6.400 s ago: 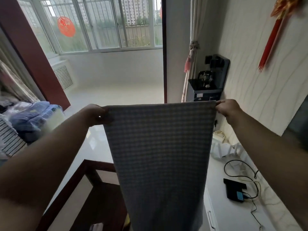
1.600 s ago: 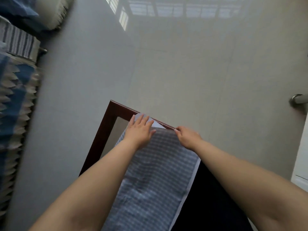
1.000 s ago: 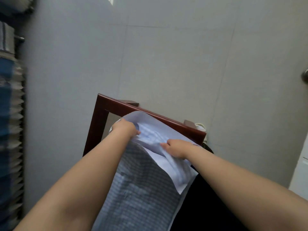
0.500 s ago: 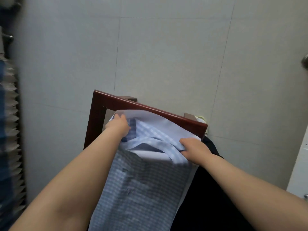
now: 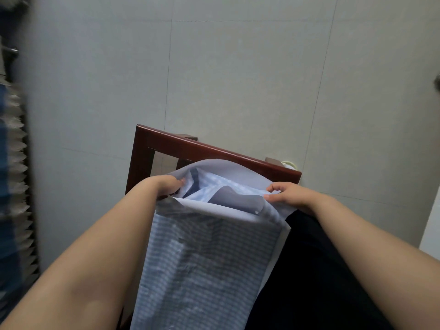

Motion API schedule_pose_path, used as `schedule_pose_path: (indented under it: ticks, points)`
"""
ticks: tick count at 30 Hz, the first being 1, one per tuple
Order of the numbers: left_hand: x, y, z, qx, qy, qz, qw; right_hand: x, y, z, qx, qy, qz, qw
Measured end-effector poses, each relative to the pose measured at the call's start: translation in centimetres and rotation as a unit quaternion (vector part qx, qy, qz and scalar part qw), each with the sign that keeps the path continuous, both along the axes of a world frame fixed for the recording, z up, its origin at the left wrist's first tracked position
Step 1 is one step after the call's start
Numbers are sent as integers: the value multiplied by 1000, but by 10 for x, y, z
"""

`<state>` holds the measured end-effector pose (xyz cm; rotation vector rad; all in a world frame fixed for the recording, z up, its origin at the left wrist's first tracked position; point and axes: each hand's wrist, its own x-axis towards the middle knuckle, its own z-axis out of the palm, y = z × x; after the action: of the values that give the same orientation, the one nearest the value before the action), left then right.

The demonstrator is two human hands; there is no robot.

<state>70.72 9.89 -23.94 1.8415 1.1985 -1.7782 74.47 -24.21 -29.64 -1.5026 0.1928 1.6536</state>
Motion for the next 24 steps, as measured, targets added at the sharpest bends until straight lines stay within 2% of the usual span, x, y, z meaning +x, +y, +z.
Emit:
schedule_pose_path:
  ticks: [2,5,8,11,14,15,16,17,18,19,20,22,24]
  points:
    - [-1,5,-1,-4,-11,88,996,2,2,-1,10,9,-7,1000]
    - [0,10,-4,16,-30,159,987,3,4,-1,15,8,5,1000]
    - [5,9,-4,18,-12,245,969,1,5,-1,25,41,-2,999]
    - [8,12,-4,23,3,248,968,-1,5,-4,24,43,15,999]
    - [11,14,4,-8,13,238,971,-2,2,-9,-4,0,3,1000]
    - [12,12,6,-27,-12,209,977,-3,2,-12,-22,-30,-3,999]
    - [12,9,8,-47,-53,136,988,-3,2,-16,-48,-71,-3,996]
    - [12,5,9,-52,-101,12,993,-5,2,-19,-80,-123,7,989]
    - [11,-1,11,-41,-155,-133,978,-7,1,-21,-117,-185,31,975]
    - [10,-7,13,-18,-208,-271,940,-10,0,-22,-157,-238,61,956]
    - [9,-12,15,16,-249,-362,898,-13,-2,-23,-193,-273,83,939]
    - [3,-14,17,103,-307,-433,842,-20,-6,-23,-244,-300,91,918]
    - [-1,-13,16,158,-326,-427,829,-24,-8,-24,-270,-316,94,905]
